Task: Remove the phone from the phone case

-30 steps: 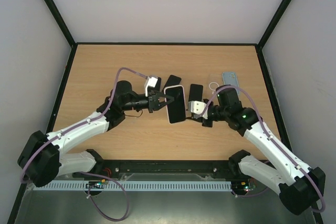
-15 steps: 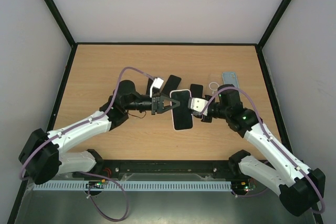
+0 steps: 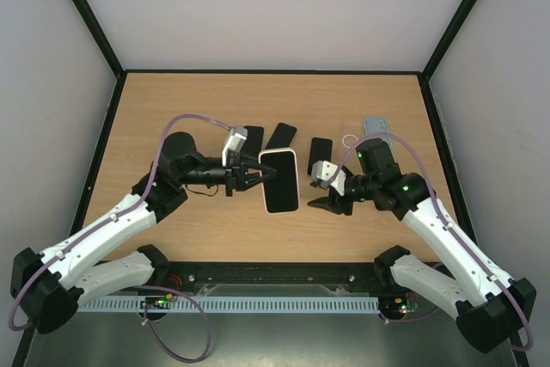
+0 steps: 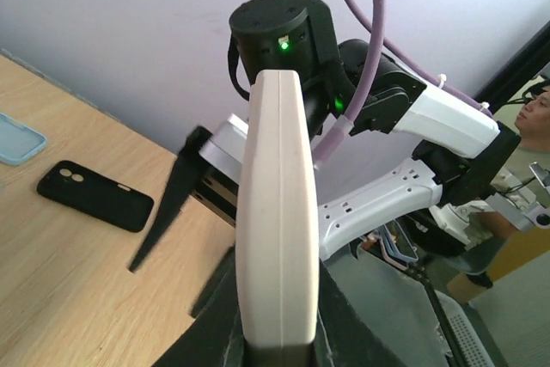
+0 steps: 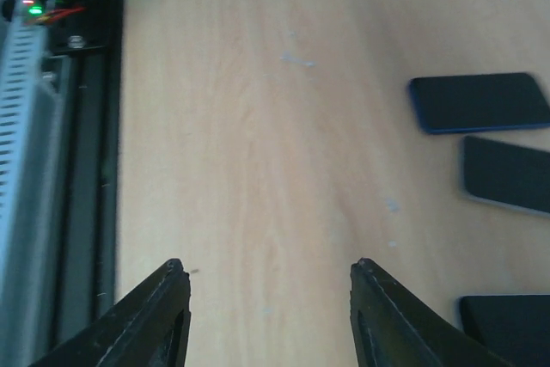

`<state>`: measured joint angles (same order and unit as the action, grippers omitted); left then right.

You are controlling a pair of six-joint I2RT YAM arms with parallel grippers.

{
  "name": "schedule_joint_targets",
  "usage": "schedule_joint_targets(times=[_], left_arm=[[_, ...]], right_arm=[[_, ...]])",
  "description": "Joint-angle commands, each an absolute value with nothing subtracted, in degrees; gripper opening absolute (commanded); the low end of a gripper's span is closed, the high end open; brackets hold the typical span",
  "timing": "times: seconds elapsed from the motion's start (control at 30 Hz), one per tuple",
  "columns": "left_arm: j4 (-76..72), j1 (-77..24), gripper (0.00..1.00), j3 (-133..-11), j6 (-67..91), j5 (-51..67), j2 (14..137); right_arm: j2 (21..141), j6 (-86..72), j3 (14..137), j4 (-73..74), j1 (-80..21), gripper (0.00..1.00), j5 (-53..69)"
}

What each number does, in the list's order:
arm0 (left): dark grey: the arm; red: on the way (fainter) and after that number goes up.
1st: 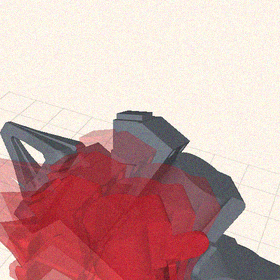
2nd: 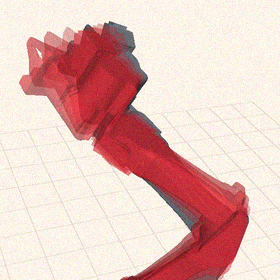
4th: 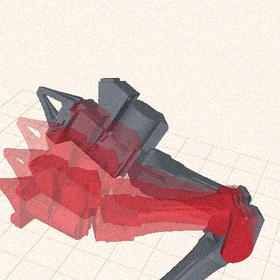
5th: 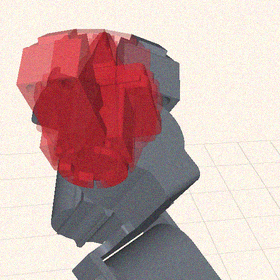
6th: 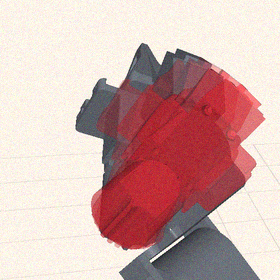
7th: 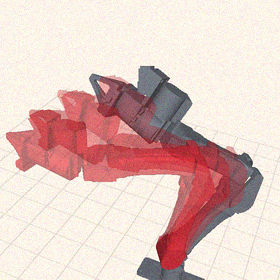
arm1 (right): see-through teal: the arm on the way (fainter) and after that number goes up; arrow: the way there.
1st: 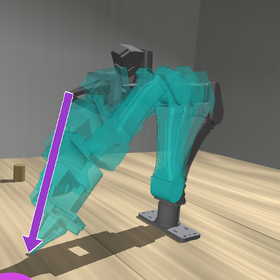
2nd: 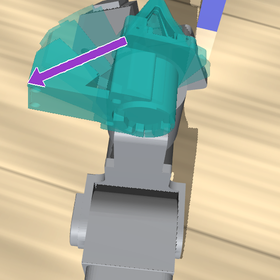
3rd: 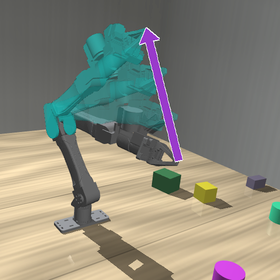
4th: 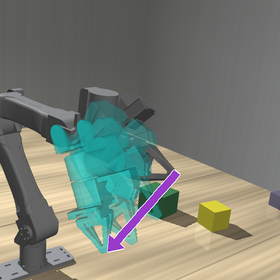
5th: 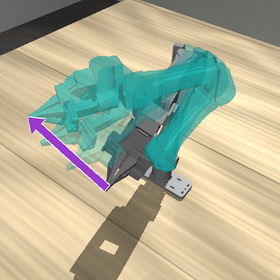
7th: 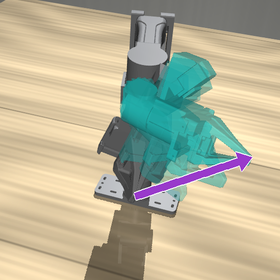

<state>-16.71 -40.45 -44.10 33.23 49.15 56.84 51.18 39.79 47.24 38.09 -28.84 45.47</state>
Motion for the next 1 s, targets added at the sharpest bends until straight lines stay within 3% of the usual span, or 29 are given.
schedule_joint_targets(times=[0.0,0.33,0.5,0.67,0.97], left_arm=[[-17.7,-39.9,0.03,-46.1,30.1,49.9,55.4],[-24.7,-40.2,0.02,-44.9,33.7,52.7,57.4],[-24.3,-40.4,0.02,-44.4,33.7,52.3,57.0],[-24.7,-40.7,0.02,-44.5,33.9,52.4,57.3],[-26.3,-41.6,0.03,-44.2,34.7,52.4,58.6]], right_arm=[[50.3,40.0,49.8,49.5,-28.7,0.50,54.4],[50.9,27.5,50.6,41.5,-28.7,0.42,62.7],[52.9,29.9,51.5,43.6,-28.7,0.42,66.1],[53.0,36.8,52.6,49.9,-28.7,0.54,71.6],[53.3,28.0,52.0,42.9,-28.7,0.48,69.0]])
